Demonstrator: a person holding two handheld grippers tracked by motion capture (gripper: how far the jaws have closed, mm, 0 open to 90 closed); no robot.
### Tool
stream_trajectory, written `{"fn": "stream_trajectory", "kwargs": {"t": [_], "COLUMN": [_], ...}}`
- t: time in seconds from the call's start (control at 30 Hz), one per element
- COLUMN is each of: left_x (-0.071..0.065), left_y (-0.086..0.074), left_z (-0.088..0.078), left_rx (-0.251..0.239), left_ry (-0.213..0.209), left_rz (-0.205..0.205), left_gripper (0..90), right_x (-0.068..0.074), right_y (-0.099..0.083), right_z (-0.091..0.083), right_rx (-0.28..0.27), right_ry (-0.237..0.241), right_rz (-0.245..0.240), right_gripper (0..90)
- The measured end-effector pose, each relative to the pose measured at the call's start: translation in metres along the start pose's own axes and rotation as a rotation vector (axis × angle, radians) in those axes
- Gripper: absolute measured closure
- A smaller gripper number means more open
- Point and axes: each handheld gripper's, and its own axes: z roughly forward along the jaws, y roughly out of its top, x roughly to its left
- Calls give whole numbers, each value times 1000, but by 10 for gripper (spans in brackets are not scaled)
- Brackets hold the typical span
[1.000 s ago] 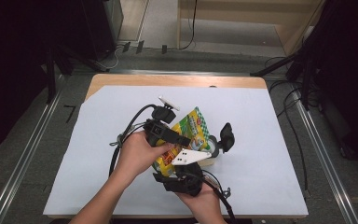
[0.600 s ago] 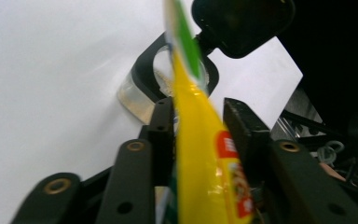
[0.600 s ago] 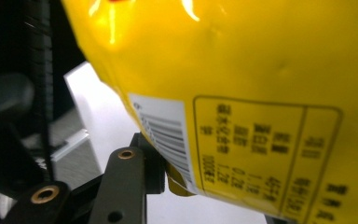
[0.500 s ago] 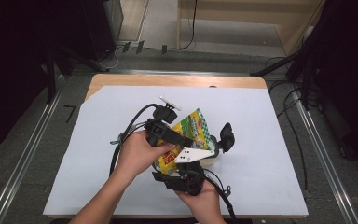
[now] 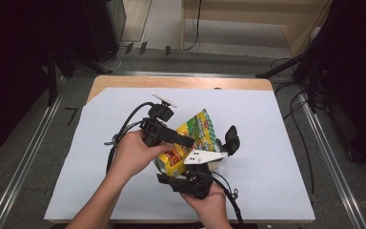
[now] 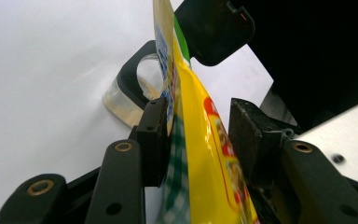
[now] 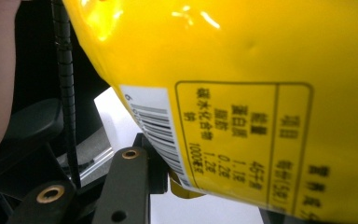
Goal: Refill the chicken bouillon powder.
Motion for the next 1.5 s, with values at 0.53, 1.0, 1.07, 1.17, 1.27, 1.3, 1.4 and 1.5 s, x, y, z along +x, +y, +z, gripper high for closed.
{"fn": "stream_trajectory", "kwargs": {"t": [0.53, 1.0, 1.07, 1.17, 1.27, 1.3, 1.4, 1.5], "left_x": [-3, -10, -10, -12, -13, -13, -12, -13], "left_y": [-1, -1, 0, -1, -1, -1, -1, 0], "left_z": [-4, -1, -1, 0, 0, 0, 0, -1], "left_rx": [13, 4, 4, -1, -5, -5, -10, -17], "left_ry": [55, 111, 114, 116, 120, 120, 110, 87], "left_rz": [26, 35, 34, 32, 39, 39, 32, 33], "left_gripper": [695, 794, 798, 803, 804, 803, 800, 769], "right_x": [-2, 8, 9, 11, 10, 10, 9, 6], "right_y": [1, 2, 2, 2, 2, 2, 3, 3], "right_z": [0, 9, 10, 10, 9, 9, 8, 7], "right_rx": [17, 91, 96, 108, 96, 94, 93, 74], "right_ry": [3, -86, -96, -121, -121, -122, -112, -80], "right_rz": [-2, -108, -124, -149, -136, -132, -128, -100], "right_gripper": [636, 565, 564, 597, 622, 626, 639, 652]}}
